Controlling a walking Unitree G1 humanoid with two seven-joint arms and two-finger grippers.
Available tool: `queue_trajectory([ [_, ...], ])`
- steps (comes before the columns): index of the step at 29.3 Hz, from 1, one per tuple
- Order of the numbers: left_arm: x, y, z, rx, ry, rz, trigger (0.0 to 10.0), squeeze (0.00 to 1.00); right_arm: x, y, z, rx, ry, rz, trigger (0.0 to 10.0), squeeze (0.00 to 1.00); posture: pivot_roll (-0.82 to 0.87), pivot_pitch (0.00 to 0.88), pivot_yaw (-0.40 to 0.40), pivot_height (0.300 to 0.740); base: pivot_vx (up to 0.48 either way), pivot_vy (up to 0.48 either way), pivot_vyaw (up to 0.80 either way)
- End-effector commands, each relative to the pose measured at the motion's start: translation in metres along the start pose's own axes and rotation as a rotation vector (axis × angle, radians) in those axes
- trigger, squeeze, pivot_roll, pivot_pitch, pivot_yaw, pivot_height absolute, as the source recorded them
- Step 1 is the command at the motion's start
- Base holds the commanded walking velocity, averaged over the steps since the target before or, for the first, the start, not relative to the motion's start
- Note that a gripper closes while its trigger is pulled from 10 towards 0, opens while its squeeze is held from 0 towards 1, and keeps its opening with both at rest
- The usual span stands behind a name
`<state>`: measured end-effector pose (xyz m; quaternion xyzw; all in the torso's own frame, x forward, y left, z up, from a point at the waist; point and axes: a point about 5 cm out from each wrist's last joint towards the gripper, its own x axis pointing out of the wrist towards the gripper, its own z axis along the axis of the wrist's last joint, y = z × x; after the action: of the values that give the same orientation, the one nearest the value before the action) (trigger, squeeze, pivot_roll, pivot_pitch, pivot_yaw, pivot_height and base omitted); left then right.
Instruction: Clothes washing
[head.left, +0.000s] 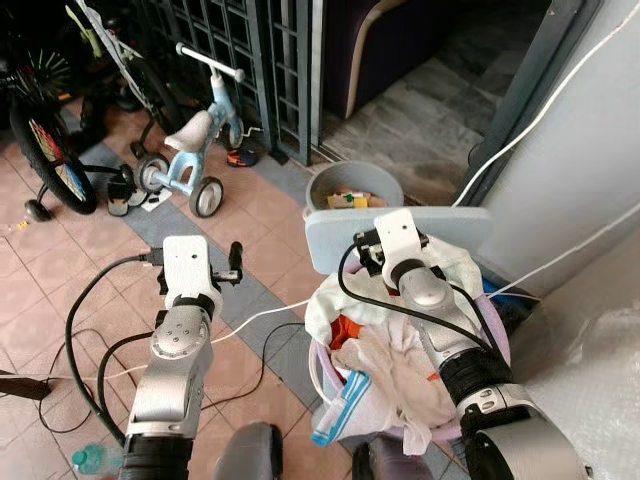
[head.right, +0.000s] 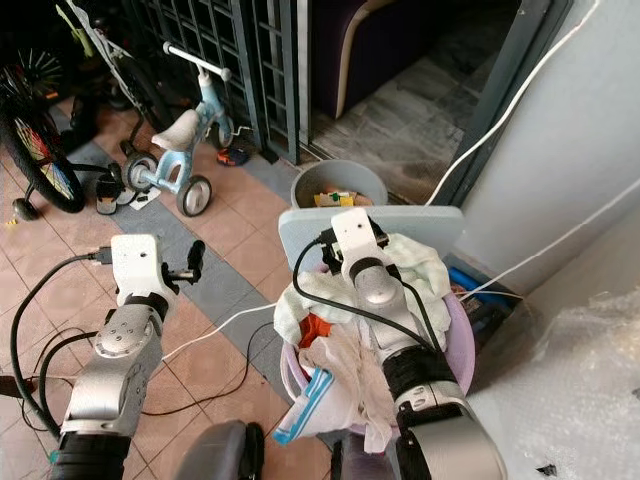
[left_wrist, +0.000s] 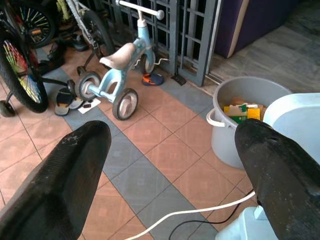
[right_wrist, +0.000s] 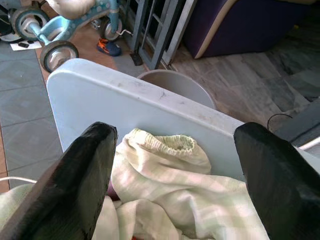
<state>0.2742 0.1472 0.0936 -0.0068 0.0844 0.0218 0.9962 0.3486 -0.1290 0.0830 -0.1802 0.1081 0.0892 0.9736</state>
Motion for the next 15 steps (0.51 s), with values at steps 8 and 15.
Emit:
queue_trajectory([
  [8,-0.031,0.005,-0.007,-0.002,0.060,0.049,10.0,0.00,0.005,-0.008,-0.022,-0.039,0.152,-0.012,10.0,0.00,0.16,0.242,-0.054,0.740,0.000,0.000,0.00],
  [15,-0.050,0.010,-0.009,-0.004,0.101,0.059,10.0,0.00,-0.001,0.027,-0.034,0.036,0.214,0.246,10.0,0.00,0.15,0.290,-0.053,0.740,0.000,0.000,0.00],
])
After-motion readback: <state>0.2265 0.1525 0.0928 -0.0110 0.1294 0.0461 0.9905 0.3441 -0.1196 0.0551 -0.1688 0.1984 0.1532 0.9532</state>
